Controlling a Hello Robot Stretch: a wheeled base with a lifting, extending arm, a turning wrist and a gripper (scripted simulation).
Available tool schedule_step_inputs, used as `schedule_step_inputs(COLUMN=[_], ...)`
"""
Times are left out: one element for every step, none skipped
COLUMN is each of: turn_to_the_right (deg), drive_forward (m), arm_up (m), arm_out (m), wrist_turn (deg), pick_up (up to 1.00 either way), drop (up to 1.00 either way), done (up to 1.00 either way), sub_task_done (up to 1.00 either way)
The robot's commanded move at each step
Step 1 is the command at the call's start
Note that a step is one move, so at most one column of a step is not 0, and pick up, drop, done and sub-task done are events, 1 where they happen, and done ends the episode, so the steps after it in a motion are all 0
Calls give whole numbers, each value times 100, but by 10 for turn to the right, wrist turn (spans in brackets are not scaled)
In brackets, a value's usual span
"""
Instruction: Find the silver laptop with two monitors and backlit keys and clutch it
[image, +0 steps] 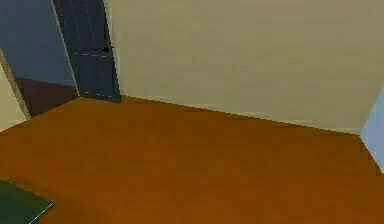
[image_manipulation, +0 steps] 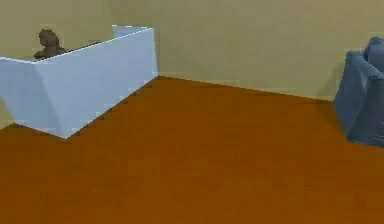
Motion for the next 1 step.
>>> schedule_step_inputs(turn_to_the_right=[450], drive_forward=[0], arm_up=[0], arm_out=[0], wrist_turn=[0], pick_up=[0], drop=[0], done=[0], sub_task_done=[0])
